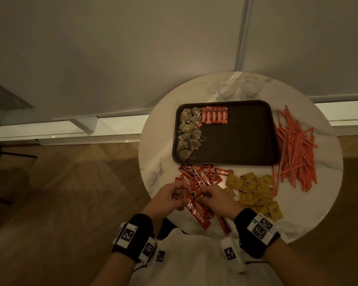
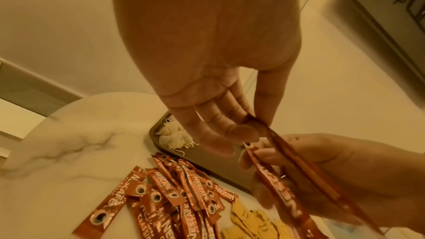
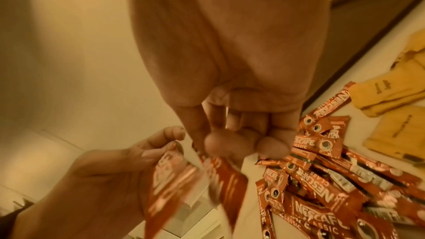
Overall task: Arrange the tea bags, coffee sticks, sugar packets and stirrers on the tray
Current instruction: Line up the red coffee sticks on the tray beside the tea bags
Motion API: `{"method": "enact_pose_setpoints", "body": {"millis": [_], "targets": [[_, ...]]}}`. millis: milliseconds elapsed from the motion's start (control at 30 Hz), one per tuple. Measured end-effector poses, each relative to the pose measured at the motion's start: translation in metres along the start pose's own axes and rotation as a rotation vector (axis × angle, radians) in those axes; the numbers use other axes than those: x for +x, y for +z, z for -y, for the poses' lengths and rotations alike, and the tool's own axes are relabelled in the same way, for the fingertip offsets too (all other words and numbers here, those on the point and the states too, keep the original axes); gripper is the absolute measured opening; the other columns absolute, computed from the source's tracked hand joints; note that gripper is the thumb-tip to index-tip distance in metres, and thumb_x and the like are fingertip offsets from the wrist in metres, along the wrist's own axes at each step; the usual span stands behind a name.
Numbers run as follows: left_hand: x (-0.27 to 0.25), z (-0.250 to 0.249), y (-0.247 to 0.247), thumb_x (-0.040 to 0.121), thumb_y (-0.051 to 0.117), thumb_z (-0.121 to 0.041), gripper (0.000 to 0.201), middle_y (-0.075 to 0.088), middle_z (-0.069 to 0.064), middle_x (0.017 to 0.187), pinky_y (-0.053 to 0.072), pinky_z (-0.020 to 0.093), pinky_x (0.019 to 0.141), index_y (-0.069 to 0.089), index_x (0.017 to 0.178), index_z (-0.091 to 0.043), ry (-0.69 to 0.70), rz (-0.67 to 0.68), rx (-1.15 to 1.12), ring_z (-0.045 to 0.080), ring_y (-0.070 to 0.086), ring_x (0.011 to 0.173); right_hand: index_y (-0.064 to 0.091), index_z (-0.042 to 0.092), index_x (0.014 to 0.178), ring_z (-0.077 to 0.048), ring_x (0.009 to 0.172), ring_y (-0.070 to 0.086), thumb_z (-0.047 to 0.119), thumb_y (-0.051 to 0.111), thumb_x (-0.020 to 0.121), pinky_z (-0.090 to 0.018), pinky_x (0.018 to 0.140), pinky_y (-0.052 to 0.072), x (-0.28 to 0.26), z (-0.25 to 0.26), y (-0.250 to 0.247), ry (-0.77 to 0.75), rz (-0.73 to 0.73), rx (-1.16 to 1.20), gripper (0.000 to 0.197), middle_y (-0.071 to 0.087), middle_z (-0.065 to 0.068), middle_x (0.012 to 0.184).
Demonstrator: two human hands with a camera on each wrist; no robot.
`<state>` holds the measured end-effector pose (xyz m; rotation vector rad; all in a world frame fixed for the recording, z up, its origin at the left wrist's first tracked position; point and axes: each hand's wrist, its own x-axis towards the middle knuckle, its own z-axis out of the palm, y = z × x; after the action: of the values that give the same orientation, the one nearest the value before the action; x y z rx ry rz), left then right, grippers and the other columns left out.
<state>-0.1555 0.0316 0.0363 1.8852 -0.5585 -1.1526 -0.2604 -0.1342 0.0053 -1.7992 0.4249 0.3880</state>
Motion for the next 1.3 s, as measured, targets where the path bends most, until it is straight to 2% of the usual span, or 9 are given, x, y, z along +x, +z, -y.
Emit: {"method": "enact_pose_setpoints", "body": {"millis": [200,400,467,533,633,767,900,1067,1300], "targets": [[0.011,-0.005,0.002,0.086,0.073,-0.010,0.022,0.064,0.003,0.080,0.051,0.024,0.062,0.063,0.104,-0.018,0.095,-0.114,0.085,0.013,0.059,0.068,0.062,0.006,0.076,-0.003,0.039,0.048,0.017,0.044,0.105,-0.018,0.043,0.039,-0.013,0.015,-0.001,0.070,0.024,0.220,0.035,0.052,0.006,0.049],[0.030,-0.004,0.002,0.087,0.074,-0.019,0.013,0.074,0.003,0.083,0.045,0.012,0.050,0.068,0.096,-0.013,0.096,-0.167,0.096,0.009,0.066,0.066,0.070,0.013,0.086,-0.012,0.059,0.061,0.017,0.066,0.093,-0.028,0.061,0.049,-0.009,0.005,-0.008,0.091,-0.034,0.172,0.009,0.066,0.002,0.065],[0.035,0.004,-0.004,0.090,0.071,-0.022,0.008,0.074,0.001,0.085,0.054,0.022,0.054,0.069,0.094,-0.015,0.064,-0.173,0.050,0.011,0.070,0.069,0.072,0.012,0.093,-0.030,0.073,0.070,0.018,0.068,0.092,-0.041,0.073,0.056,-0.006,0.002,-0.009,0.151,-0.035,0.159,0.008,0.074,-0.012,0.080],[0.046,0.021,-0.016,0.091,0.069,-0.024,0.003,0.074,-0.002,0.089,0.060,0.035,0.068,0.070,0.092,-0.021,0.033,-0.217,0.080,0.015,0.071,0.075,0.071,0.010,0.094,-0.029,0.079,0.072,0.017,0.067,0.092,-0.040,0.079,0.058,-0.004,0.002,-0.011,0.208,-0.053,0.194,0.009,0.075,-0.014,0.086],[0.059,0.059,-0.038,0.093,0.064,-0.023,0.007,0.071,-0.001,0.091,0.057,0.037,0.078,0.067,0.087,-0.024,-0.072,-0.240,0.262,0.012,0.066,0.074,0.066,-0.007,0.107,-0.025,0.078,0.068,0.010,0.062,0.094,-0.032,0.076,0.057,-0.001,-0.001,-0.012,0.308,-0.112,0.306,0.021,0.071,-0.025,0.102],[0.074,0.101,-0.047,0.089,0.065,-0.043,0.021,0.065,-0.001,0.096,0.051,0.032,0.077,0.060,0.096,-0.023,-0.276,-0.173,0.591,0.016,0.061,0.086,0.064,-0.006,0.105,-0.036,0.092,0.068,0.008,0.060,0.094,-0.049,0.094,0.054,-0.002,-0.010,-0.011,0.420,-0.178,0.488,0.018,0.070,-0.028,0.107],[0.081,0.116,-0.031,0.085,0.068,-0.049,0.032,0.060,-0.002,0.096,0.041,0.030,0.071,0.050,0.089,-0.023,-0.257,-0.076,0.761,0.017,0.056,0.086,0.064,0.005,0.111,-0.028,0.090,0.072,0.003,0.056,0.095,-0.038,0.083,0.058,-0.004,-0.013,-0.007,0.447,-0.188,0.604,0.018,0.075,-0.016,0.100],[0.077,0.122,-0.037,0.089,0.063,-0.038,0.016,0.061,-0.004,0.091,0.035,0.026,0.067,0.056,0.085,-0.024,-0.245,-0.165,0.732,0.014,0.055,0.083,0.065,0.009,0.109,-0.024,0.082,0.071,0.005,0.053,0.097,-0.035,0.078,0.058,0.009,-0.019,-0.009,0.525,-0.208,0.515,0.016,0.073,-0.013,0.096],[0.075,0.125,-0.034,0.088,0.067,-0.030,0.026,0.055,-0.006,0.104,0.042,0.026,0.076,0.056,0.111,-0.025,-0.258,-0.326,0.607,0.010,0.050,0.089,0.062,0.008,0.089,-0.012,0.055,0.056,0.013,0.053,0.098,-0.021,0.051,0.043,0.023,-0.031,-0.023,0.496,-0.174,0.443,0.013,0.063,-0.005,0.072]]}}
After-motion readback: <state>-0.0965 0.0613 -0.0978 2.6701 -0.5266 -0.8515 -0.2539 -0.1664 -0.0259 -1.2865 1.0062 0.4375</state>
